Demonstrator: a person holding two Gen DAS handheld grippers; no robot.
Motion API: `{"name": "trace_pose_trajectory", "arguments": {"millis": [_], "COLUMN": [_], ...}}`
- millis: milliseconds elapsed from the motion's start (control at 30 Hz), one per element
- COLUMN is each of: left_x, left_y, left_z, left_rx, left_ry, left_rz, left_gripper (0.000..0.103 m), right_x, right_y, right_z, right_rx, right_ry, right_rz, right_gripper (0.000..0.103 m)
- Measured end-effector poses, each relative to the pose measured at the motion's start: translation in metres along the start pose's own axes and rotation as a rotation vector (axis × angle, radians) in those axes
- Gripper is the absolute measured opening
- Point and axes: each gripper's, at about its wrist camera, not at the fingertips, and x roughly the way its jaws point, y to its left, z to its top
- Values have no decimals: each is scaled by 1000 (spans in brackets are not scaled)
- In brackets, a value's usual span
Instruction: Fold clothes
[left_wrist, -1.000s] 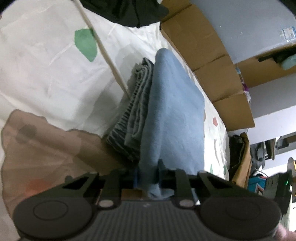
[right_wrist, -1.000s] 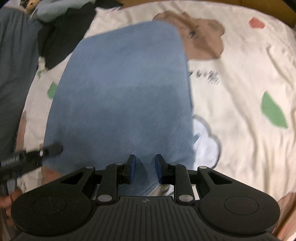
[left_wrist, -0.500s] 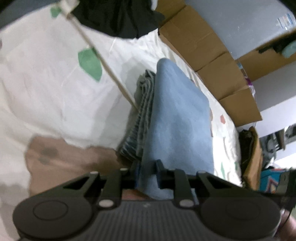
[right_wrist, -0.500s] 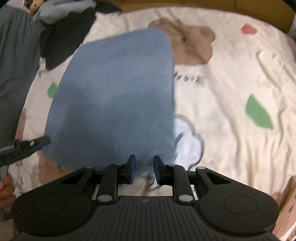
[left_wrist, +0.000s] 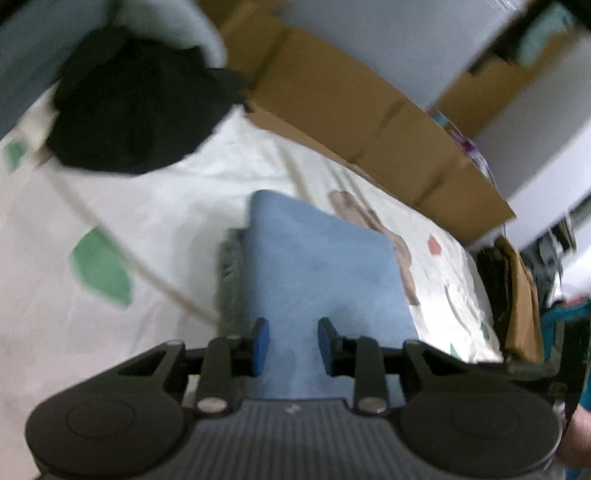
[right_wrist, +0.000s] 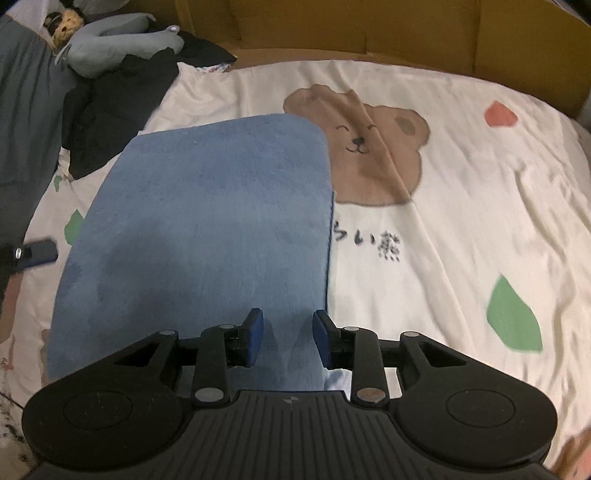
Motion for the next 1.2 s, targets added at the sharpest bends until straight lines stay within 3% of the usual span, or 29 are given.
{"name": "trace_pose_trajectory", "arguments": {"millis": [200, 433, 500, 567, 600, 900, 1033, 1200], "left_x": [36, 56, 58, 60, 60, 54, 51, 65], "left_y": [-16, -17, -15, -10, -7, -3, -9, -18], "left_z": [18, 17, 13, 10, 9, 16, 32, 55], "left_rx": [116, 199, 215, 217, 212, 178, 190, 245], "left_ry": [48, 89, 95, 101, 103, 107, 56, 16], "left_rz": [-32, 47, 70, 104, 121, 107, 95, 91], "left_gripper": [31, 29, 25, 7, 3, 3, 24, 25], "right_x": [20, 43, 49, 56, 58, 85, 82, 73], "right_y": [5, 8, 10, 13, 15, 30, 31, 24], "right_z": [19, 46, 54, 64, 70, 114, 114, 115], "right_rx": [-62, -100, -107, -120, -127, -159, -164, -124], "right_ry": [-22, -50, -61, -77, -86, -95, -109, -145], "right_rz": [-5, -13, -15, -15, -15, -25, -26, -18], "right_gripper": [37, 36, 36, 36, 36, 36, 37, 36]}}
